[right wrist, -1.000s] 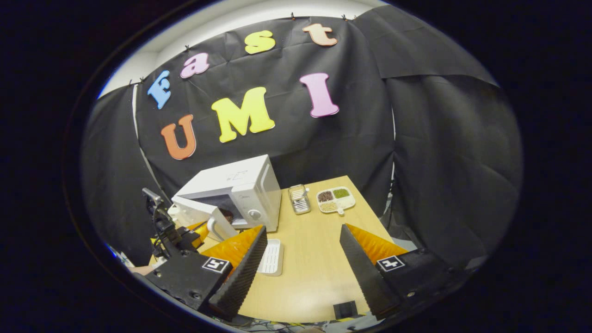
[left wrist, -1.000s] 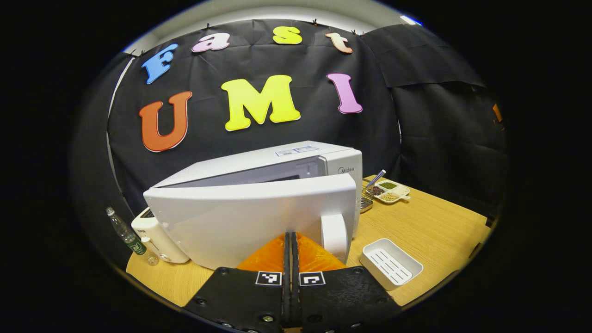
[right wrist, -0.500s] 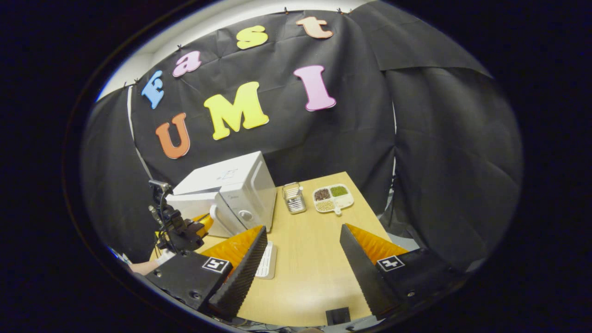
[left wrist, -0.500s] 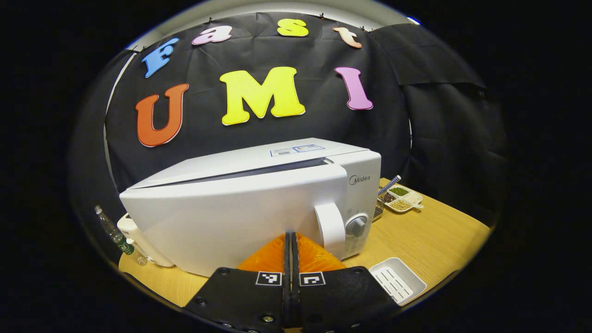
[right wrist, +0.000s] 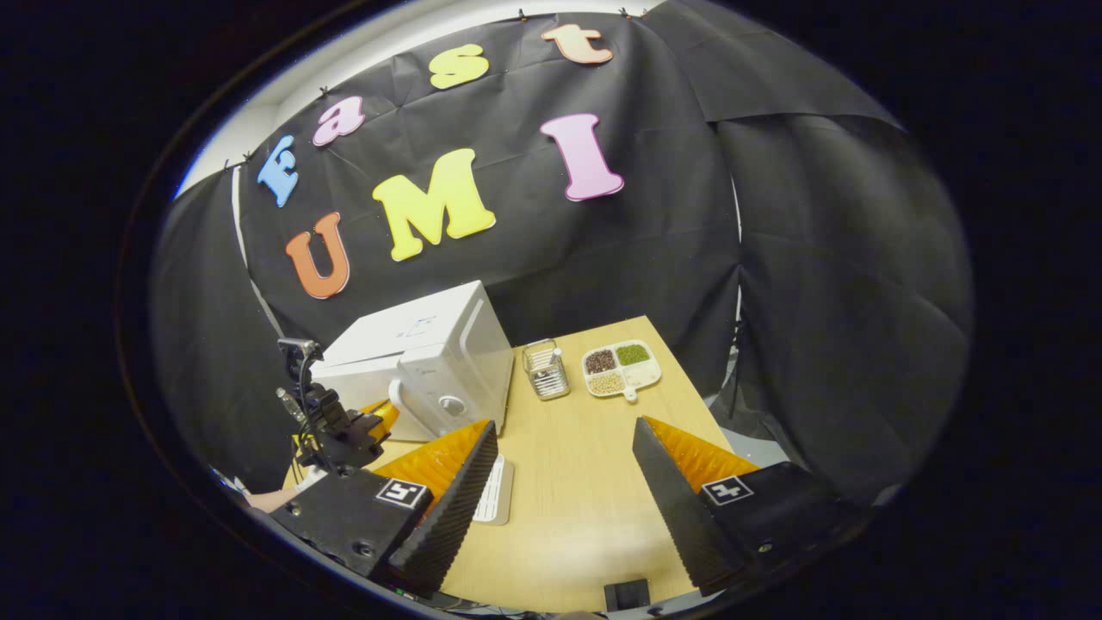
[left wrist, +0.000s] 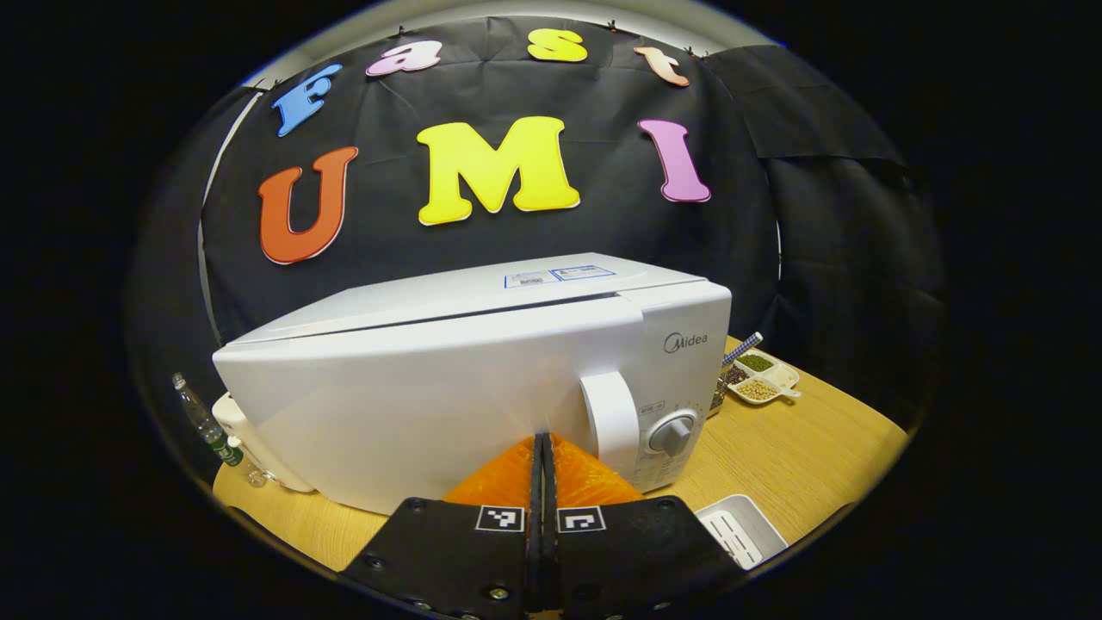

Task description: Open the microwave oven with the left hand, put the food in, and close the microwave oven.

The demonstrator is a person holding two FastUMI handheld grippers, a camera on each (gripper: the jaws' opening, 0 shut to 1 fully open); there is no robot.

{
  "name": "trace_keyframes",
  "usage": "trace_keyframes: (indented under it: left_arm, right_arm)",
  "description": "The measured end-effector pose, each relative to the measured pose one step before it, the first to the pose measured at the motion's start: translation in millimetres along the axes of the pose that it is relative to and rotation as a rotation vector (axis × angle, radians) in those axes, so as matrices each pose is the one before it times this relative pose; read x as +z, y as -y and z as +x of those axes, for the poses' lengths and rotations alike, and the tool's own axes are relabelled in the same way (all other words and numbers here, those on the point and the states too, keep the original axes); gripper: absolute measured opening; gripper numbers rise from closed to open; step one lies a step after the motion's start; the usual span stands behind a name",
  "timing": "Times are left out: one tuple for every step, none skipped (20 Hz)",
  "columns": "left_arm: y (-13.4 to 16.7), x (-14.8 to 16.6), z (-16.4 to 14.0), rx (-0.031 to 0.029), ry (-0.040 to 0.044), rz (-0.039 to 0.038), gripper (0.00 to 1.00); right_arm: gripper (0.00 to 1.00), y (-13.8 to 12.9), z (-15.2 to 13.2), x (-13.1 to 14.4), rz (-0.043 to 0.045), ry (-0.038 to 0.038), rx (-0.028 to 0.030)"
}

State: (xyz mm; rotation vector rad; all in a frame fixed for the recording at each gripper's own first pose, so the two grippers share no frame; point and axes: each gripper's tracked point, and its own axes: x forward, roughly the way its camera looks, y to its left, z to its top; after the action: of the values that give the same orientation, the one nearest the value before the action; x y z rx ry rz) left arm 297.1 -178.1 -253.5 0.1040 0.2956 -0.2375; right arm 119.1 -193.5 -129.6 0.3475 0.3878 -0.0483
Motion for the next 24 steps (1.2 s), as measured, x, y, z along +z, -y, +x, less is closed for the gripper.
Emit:
trace_keyframes:
  left_arm:
    - [-0.63, 1.84, 3.64, 0.00231, -0.00056, 0.00172, 0.0]
    - [0.05, 0.72, 6.55, 0.0056, -0.02093, -0.01393, 0.0]
    - [0.92, 0.03, -3.89, 0.00576, -0.00204, -0.0285, 0.0]
    - [1.74, -2.35, -0.86, -0.00046, -0.00704, -0.00739, 0.0]
    - [-1.7, -1.54, -2.45, 0.0082, -0.00493, 0.00738, 0.0]
    - [-0.9, -0.43, -3.08, -0.0018, -0.00386, 0.00396, 0.0]
    - [2.49, -1.27, -4.69, -0.00507, 0.00152, 0.0085, 0.0]
    - [-1.63, -0.64, -5.31, 0.00657, 0.00173, 0.0275, 0.0]
    - [-2.0, -2.04, -6.37, 0.00559, -0.00275, 0.0278, 0.0]
    - [-2.96, -2.82, -7.15, 0.01158, -0.00334, 0.02136, 0.0]
    - [-3.74, -0.21, -7.22, 0.01581, 0.00694, 0.01187, 0.0]
    - [-2.27, -1.68, -8.19, 0.00448, 0.00359, 0.00285, 0.0]
    - [0.96, -8.66, -2.79, 0.00035, -0.02618, 0.00412, 0.05]
    - [2.66, -4.02, -5.94, -0.01254, -0.01512, 0.0057, 0.51]
    - [-2.33, -0.17, -14.04, 0.00422, 0.00933, 0.00483, 0.97]
    - [-0.14, 3.11, -7.67, -0.00576, 0.01405, 0.00874, 0.96]
    - [1.46, 5.9, -11.23, -0.01071, 0.01406, 0.00382, 0.96]
    - [0.13, 6.29, -12.51, -0.01, 0.01651, -0.00134, 0.96]
    - [0.18, 7.13, -13.43, -0.00871, 0.01878, -0.0046, 0.96]
    - [0.19, 7.99, -15.01, -0.01343, 0.01648, -0.00935, 0.96]
    - [-2.44, 7.71, -16.05, -0.00192, 0.01706, -0.00911, 0.96]
    - [-1.14, 8.38, -16.18, -0.01093, 0.01579, -0.00983, 0.96]
    - [-2.59, 8.41, -17.85, -0.01008, 0.01342, -0.00928, 0.96]
    - [-4.48, 8.86, -17.93, -0.01002, 0.01885, -0.00906, 0.96]
  right_arm:
    - [1.0, -0.17, 0.06, -1.83, 0.00033, -0.00122, -0.00025]
    - [1.0, 0.74, -0.09, -0.66, -0.00014, -0.00101, -0.00273]
    - [1.0, 0.01, 0.39, -1.84, 0.00415, -0.00298, -0.00327]
    - [1.0, -0.9, -0.69, -0.92, 0.00418, -0.00036, 0.00001]
    - [1.0, 0.31, -0.82, -2.56, 0.00175, 0.00048, -0.00185]
    - [1.0, -0.27, -0.83, -2.49, -0.00199, -0.00258, -0.00389]
    - [1.0, -0.5, -2.08, -1.17, -0.00207, 0.00239, -0.00181]
    - [1.0, -0.66, -1.59, -0.16, -0.00059, 0.00374, -0.00385]
    - [1.0, -1.19, -2.44, -0.53, -0.00077, 0.00432, 0.00006]
    - [1.0, -1.06, -3.11, -1.02, -0.00145, 0.00087, -0.00238]
    - [1.0, -2.5, -3.02, 1.07, -0.00046, 0.00651, -0.00099]
    - [1.0, -2.86, -3.68, 0.33, -0.00117, 0.00631, -0.00076]
    - [1.0, -2.72, -4.35, -0.62, -0.00475, 0.00852, -0.00306]
    - [0.9, -3.08, -3.48, -0.06, -0.00754, 0.01009, -0.00432]
    - [1.0, -1.76, -5.17, -1.93, -0.00935, 0.00713, -0.00767]
    - [1.0, -2.46, -5.63, -0.79, -0.01138, 0.00722, -0.00927]
    - [1.0, -1.61, -5.9, -2.15, -0.00739, 0.0069, -0.0131]
    - [1.0, -2.14, -7.61, -0.53, -0.00394, 0.00782, -0.01023]
    - [1.0, -4.05, -9.18, -1.64, -0.00004, 0.00862, -0.00749]
    - [1.0, -4.64, -8.43, -0.41, -0.00004, 0.01057, -0.00764]
    - [1.0, -5.02, -10.38, 0.46, -0.00059, 0.01353, -0.00669]
    - [1.0, -5.45, -10.49, 1.33, -0.00298, 0.0165, -0.00769]
    - [1.0, -4.39, -10.78, -0.33, -0.00641, 0.01309, -0.01109]
    - [1.0, -5.07, -10.66, 1.29, -0.00626, 0.01684, -0.01017]
